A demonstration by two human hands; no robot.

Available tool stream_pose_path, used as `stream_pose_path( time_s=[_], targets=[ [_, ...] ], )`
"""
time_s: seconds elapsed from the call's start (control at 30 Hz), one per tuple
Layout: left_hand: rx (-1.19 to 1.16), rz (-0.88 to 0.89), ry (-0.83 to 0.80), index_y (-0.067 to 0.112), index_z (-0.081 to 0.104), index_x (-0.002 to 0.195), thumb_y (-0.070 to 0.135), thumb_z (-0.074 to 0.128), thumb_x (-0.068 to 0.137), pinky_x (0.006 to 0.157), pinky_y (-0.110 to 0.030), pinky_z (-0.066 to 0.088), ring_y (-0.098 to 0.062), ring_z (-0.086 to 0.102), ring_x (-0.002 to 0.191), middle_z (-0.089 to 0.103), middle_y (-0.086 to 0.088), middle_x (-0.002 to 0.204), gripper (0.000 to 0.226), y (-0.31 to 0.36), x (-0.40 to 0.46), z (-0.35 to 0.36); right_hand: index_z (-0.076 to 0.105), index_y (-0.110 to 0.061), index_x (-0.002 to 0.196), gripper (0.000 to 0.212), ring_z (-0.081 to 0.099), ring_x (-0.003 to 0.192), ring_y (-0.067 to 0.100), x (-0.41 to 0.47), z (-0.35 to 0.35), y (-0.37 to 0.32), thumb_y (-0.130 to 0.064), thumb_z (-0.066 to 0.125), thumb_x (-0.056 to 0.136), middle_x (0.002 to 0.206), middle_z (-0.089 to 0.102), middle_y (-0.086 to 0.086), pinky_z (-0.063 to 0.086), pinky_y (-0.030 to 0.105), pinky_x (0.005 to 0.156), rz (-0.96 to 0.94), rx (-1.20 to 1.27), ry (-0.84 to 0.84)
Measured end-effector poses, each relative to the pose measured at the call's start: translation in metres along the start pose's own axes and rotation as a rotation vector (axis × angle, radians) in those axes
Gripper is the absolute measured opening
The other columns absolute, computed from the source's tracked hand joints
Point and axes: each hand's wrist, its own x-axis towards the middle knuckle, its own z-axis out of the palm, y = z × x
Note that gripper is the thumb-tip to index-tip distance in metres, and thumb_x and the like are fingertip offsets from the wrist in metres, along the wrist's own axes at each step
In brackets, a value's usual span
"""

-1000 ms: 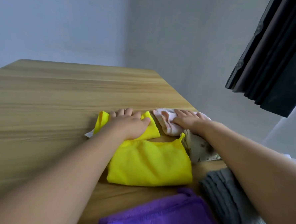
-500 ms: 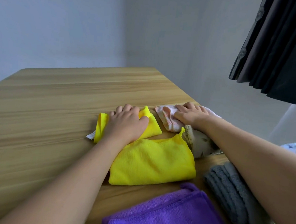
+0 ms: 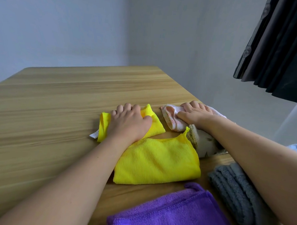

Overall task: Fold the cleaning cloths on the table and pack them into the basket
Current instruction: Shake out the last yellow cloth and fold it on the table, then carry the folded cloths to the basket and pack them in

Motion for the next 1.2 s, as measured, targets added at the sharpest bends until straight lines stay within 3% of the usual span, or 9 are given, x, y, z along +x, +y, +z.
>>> stream_pose_path(
  time_s=[0.43,0.67,0.8,0.9,1.0,1.07,1.2],
  targets=[
    [0.018,-0.008,0.0,0.016,0.051,0.125,0.045,0.031,0.089,0.102,-0.042,0.027,-0.029,0.037,0.125,0.049,-0.007,0.135,0.05,-0.001,0.003,0.002,0.033,-0.026,0.141,0.06,0.02,0.141,0.025,0.0,-0.001,-0.001,-0.059,0.031,0.091,0.148,0.029,0.002,0.015,0.041,0.114,-0.001,0.009,-0.018],
    [0.004,-0.004,-0.028,0.016,0.052,0.127,0.045,0.034,0.087,0.102,-0.043,0.027,-0.03,0.036,0.127,0.049,-0.006,0.137,0.053,-0.002,0.005,0.001,0.04,-0.019,0.135,0.06,0.024,0.139,0.028,0.01,-0.007,-0.005,-0.056,0.043,0.087,0.147,0.034,0.007,0.021,0.042,0.111,-0.016,-0.058,-0.069],
    [-0.011,0.006,-0.134,0.013,0.048,0.129,0.038,0.042,0.086,0.105,-0.042,0.028,-0.032,0.037,0.131,0.046,-0.011,0.14,0.049,0.002,0.004,-0.016,0.046,-0.013,0.117,0.044,0.043,0.121,0.026,-0.006,-0.031,-0.008,-0.048,0.042,0.091,0.123,0.049,0.001,0.028,0.033,0.089,-0.167,-0.156,-0.035],
    [-0.082,0.061,-0.155,0.014,0.044,0.121,0.024,0.046,0.085,0.098,-0.039,0.038,-0.033,0.047,0.124,0.052,-0.014,0.135,0.037,-0.005,0.003,-0.043,0.034,-0.019,0.091,0.029,0.05,0.092,0.026,-0.021,-0.061,-0.01,-0.046,0.042,0.087,0.094,0.05,-0.001,0.037,0.036,0.077,-0.294,-0.067,0.049],
    [-0.15,0.134,-0.062,0.018,0.042,0.117,0.018,0.05,0.086,0.09,-0.038,0.045,-0.034,0.053,0.115,0.056,-0.013,0.127,0.032,-0.012,-0.006,-0.076,0.028,-0.016,0.092,0.026,0.047,0.072,0.028,-0.045,-0.097,-0.014,-0.035,0.044,0.092,0.073,0.045,-0.001,0.037,0.037,0.064,-0.374,-0.027,0.144],
    [-0.195,0.162,0.028,0.021,0.044,0.118,0.018,0.054,0.085,0.089,-0.039,0.046,-0.034,0.054,0.112,0.058,-0.01,0.123,0.034,-0.012,-0.017,-0.103,0.029,-0.014,0.099,0.022,0.047,0.074,0.028,-0.067,-0.125,-0.019,-0.031,0.043,0.097,0.079,0.05,0.001,0.036,0.034,0.065,-0.421,-0.064,0.233],
    [-0.222,0.212,0.159,0.022,0.047,0.127,0.015,0.057,0.083,0.092,-0.041,0.048,-0.032,0.055,0.117,0.058,-0.008,0.128,0.046,-0.007,-0.045,-0.162,0.043,-0.018,0.115,0.031,0.054,0.093,0.027,-0.125,-0.187,-0.028,-0.043,0.039,0.098,0.106,0.059,0.004,0.04,0.034,0.072,-0.492,-0.231,0.375]
  ],
)
